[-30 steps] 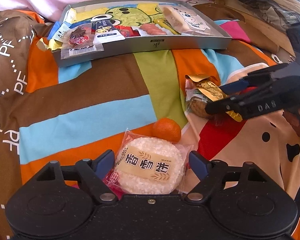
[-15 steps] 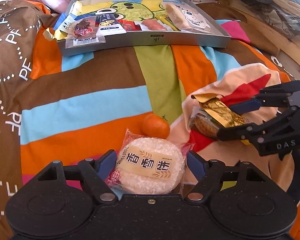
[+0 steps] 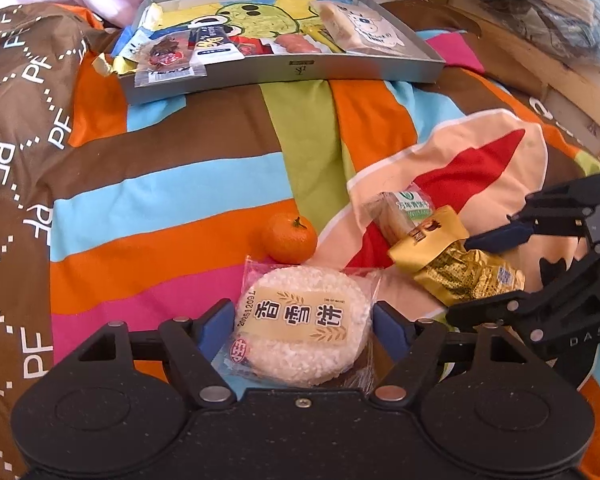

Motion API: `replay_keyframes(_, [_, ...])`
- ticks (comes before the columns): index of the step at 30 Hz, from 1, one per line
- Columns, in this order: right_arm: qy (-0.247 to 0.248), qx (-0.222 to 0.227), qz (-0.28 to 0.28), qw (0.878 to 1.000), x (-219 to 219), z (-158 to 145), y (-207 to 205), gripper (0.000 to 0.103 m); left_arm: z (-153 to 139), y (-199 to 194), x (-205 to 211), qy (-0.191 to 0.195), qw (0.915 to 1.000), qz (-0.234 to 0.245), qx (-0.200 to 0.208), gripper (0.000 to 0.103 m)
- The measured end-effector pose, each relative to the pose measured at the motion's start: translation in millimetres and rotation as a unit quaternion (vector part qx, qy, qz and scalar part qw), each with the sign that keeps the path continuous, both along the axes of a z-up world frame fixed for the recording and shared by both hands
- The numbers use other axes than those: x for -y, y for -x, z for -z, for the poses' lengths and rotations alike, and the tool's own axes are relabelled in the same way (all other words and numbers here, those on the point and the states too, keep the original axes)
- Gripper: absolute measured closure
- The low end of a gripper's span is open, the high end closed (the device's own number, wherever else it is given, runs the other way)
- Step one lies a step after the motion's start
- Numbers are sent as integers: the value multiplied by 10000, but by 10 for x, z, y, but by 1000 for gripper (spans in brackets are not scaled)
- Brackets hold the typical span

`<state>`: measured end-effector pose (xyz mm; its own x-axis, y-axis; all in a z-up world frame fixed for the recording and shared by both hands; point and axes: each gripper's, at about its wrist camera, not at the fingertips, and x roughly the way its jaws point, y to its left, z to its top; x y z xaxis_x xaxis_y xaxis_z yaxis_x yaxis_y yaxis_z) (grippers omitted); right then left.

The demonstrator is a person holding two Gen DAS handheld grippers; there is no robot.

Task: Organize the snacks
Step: 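Grasp the round rice cracker with the left tool while the right tool grasps the gold pastry, then carry the rice cracker and gold pastry into the frog tray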

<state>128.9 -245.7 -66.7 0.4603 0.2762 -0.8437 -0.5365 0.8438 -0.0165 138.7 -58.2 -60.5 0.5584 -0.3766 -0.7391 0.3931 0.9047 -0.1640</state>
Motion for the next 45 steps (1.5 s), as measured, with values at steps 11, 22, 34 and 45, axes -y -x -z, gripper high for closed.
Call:
replay_keyframes(11, [550,293,-205,9978,-205,86,132,37,57,-93,18,-156,9997,7,-180,19])
replay_keyframes(22, [829,507,-371,9946,-259,113,324,50,42,-34,-24,-32,9997,72,-221,29])
replay_keyframes(34, [1544,1382,-1316,9694,-425,165,859,55,-31,337,-88,-428,9981,436,24,29])
replay_keyframes(45, [1962,2051,-1500,9471,-455,78,1031,57,-205,466,-93,-501,9979,323,261,29])
